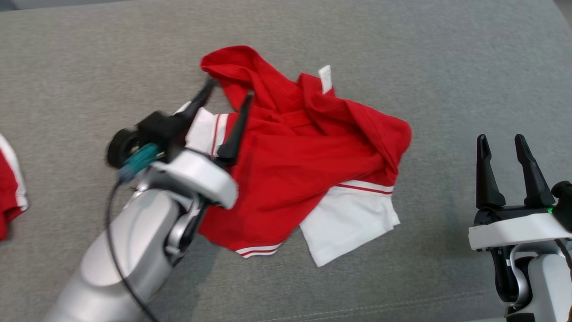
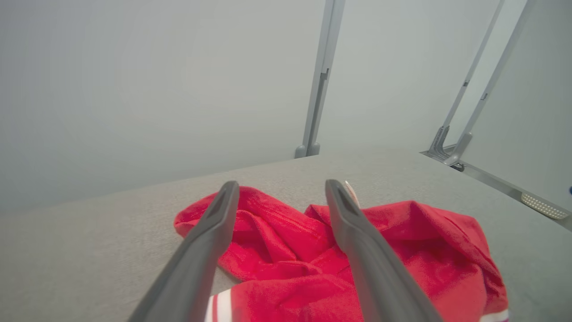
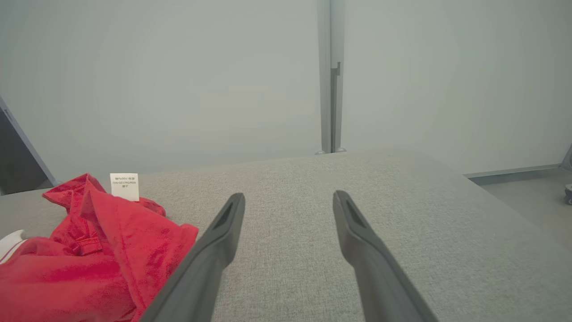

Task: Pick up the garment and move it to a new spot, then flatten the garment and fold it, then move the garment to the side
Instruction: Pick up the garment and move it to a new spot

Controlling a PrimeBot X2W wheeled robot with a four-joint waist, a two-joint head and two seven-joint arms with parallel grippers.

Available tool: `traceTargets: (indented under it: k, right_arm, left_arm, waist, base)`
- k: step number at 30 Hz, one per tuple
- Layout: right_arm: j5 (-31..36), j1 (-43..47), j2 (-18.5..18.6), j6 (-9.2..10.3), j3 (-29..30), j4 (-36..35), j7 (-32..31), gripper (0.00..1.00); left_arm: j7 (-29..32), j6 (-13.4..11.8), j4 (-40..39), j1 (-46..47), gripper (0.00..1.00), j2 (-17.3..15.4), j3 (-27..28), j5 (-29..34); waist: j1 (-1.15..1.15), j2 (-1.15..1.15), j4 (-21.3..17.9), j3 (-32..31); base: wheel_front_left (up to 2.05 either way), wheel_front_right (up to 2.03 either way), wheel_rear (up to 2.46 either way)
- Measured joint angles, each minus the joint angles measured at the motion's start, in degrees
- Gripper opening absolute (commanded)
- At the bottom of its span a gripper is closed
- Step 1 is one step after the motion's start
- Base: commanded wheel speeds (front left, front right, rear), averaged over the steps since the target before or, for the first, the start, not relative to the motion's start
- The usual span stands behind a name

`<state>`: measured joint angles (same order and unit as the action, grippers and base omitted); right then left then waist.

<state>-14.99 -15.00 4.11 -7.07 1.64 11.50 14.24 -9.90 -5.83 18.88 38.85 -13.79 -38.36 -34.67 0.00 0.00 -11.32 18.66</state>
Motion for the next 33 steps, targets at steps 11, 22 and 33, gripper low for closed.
traceTargets:
  k: [11, 22, 33]
  right_arm:
    - [1.9, 4.3, 0.3, -0.01, 2.2, -1.2, 0.0, 1.0]
    - [3.5, 10.0, 0.1, -0.01, 1.6, -1.3, 0.0, 1.0]
    - [6.8, 16.2, -0.2, -0.01, -0.3, -1.8, 0.0, 1.0]
  left_arm:
    - [-3.8, -10.0, -15.6, -20.6, 1.0, -10.7, 14.1, -4.2]
    - [-4.4, -5.5, -16.5, -31.4, 1.0, -11.0, 15.9, -3.6]
    - [-4.5, -3.5, -13.7, -34.9, 1.0, -9.1, 17.3, 0.9]
  waist:
    - [0.0, 0.0, 7.5, -4.9]
    - [0.0, 0.0, 9.5, -10.3]
    - [0.0, 0.0, 8.1, -15.3]
  base:
    - [0.0, 0.0, 0.0]
    - [0.0, 0.0, 0.0]
    - [0.0, 0.0, 0.0]
